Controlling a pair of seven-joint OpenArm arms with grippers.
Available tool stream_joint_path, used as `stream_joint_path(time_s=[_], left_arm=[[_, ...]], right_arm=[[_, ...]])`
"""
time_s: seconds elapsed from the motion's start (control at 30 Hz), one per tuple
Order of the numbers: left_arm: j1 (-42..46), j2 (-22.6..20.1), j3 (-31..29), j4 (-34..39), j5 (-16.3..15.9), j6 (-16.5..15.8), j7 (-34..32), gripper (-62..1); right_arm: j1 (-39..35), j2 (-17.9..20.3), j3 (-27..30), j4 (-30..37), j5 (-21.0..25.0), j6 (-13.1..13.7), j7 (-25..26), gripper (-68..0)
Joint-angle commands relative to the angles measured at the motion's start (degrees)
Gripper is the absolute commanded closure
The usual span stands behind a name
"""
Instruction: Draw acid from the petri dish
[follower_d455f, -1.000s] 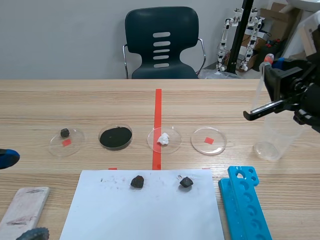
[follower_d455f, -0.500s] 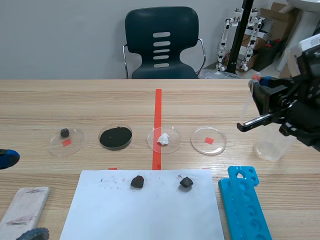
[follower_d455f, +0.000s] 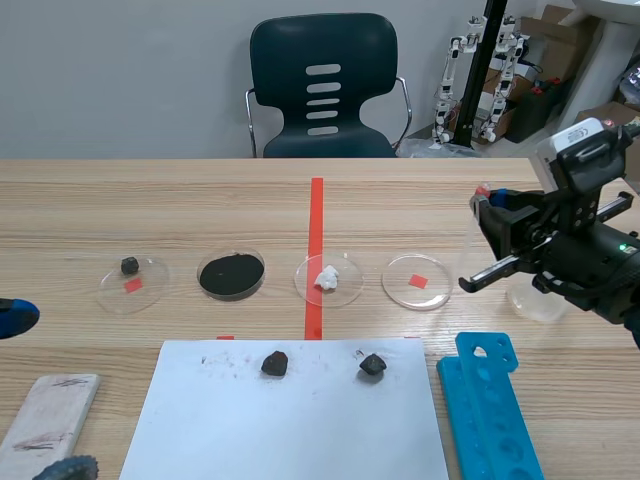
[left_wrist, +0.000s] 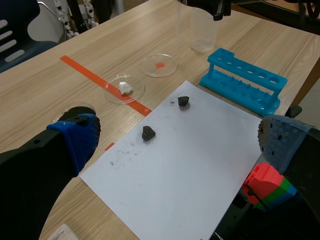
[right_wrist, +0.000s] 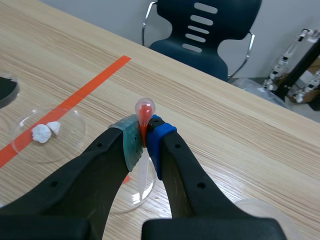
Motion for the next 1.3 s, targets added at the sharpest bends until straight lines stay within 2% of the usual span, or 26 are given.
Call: stream_joint_path(time_s=[0.0,0.4,0.97,1.27], left_arm=[[-0.2,0.28,0.0,0.7,-0.74,-0.07,-0.72,-62.3],[-0.2,0.28,0.0,0.7,-0.74,-0.04,-0.76,-62.3],[-0.2,0.28,0.0,0.7,-0.74,-0.04,-0.76,-62.3],[-0.2,0.28,0.0,0.7,-0.74,-0.04,-0.76,-62.3]], right_arm=[[1.64,-0.02,-0.02,0.17,-0.42,0.13,1.44,-0.9],[3.96,-3.15,-0.02,-3.87,-6.62,1.84,5.49,-0.9],[3.96,-3.17,-0.33,-6.97,-8.44,1.79,10.36,-0.9],[3.96,-3.17,-0.33,-7.02,-8.57,1.77,10.82,-0.9]])
